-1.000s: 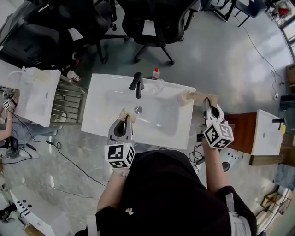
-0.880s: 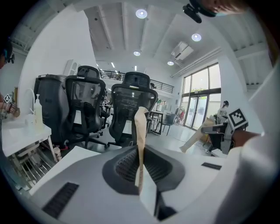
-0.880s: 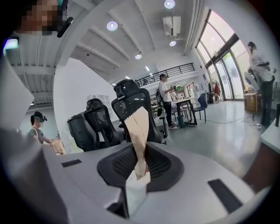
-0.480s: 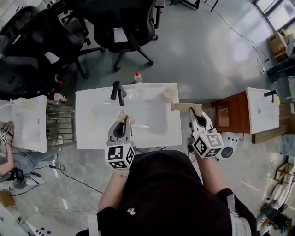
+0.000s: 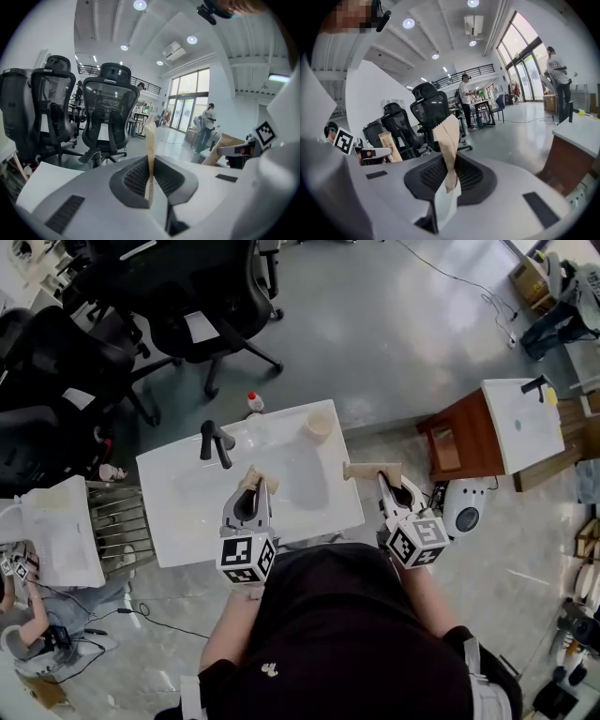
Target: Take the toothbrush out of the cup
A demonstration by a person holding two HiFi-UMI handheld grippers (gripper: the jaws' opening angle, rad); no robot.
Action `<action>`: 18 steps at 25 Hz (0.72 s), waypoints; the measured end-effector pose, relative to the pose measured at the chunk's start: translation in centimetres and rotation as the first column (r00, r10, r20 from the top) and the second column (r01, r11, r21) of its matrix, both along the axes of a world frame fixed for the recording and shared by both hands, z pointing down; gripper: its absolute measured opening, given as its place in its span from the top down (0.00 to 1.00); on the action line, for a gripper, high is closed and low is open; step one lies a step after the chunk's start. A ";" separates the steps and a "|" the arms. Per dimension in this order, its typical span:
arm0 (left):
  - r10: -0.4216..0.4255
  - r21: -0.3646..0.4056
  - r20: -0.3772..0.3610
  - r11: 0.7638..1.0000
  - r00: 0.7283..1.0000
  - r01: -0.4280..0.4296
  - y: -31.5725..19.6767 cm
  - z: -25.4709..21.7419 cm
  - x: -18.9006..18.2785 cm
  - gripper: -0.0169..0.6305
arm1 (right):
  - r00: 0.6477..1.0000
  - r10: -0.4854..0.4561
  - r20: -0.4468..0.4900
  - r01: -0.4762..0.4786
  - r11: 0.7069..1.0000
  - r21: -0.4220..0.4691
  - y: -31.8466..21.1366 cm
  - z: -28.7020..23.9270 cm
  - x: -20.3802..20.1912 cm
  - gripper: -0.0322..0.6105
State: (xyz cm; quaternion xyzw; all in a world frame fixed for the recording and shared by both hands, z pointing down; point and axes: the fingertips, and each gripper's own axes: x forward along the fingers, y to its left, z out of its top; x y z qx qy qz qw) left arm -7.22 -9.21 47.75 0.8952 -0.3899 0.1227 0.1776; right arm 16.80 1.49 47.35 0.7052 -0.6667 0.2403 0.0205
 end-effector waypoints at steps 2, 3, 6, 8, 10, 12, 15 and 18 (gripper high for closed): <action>0.027 0.000 0.001 1.000 1.000 -0.027 0.1 0.0 0.7 0.91 | 1.000 0.028 0.004 -0.028 1.000 -0.007 0.9 0.3 0.5 0.85; 0.039 -0.001 0.000 0.999 0.999 -0.039 0.2 0.0 1.1 0.91 | 0.999 0.041 0.006 -0.041 0.999 -0.010 1.3 0.5 0.7 0.85; 0.070 -0.007 0.000 0.997 0.998 -0.070 0.3 0.2 2.1 0.91 | 0.997 0.071 0.011 -0.071 0.997 -0.017 2.3 0.9 1.4 0.85; 0.089 -0.011 0.000 0.996 0.996 -0.089 0.5 0.3 2.6 0.91 | 0.996 0.087 0.010 -0.087 0.996 -0.022 3.0 1.1 1.7 0.85; 0.105 -0.012 -0.003 0.994 0.994 -0.105 0.6 0.4 3.1 0.91 | 0.995 0.104 0.008 -0.104 0.994 -0.026 3.6 1.3 2.0 0.85; 0.122 -0.011 -0.005 0.993 0.993 -0.122 0.7 0.4 3.5 0.91 | 0.993 0.119 0.011 -0.119 0.992 -0.029 4.1 1.5 2.3 0.85; 0.143 -0.011 -0.007 0.990 0.990 -0.143 0.7 0.4 4.0 0.91 | 0.991 0.131 0.018 -0.130 0.991 -0.030 4.4 1.7 2.5 0.85; 0.155 -0.014 -0.014 0.988 0.988 -0.155 0.7 0.5 4.2 0.91 | 0.991 0.131 0.019 -0.130 0.991 -0.026 4.4 1.8 2.4 0.85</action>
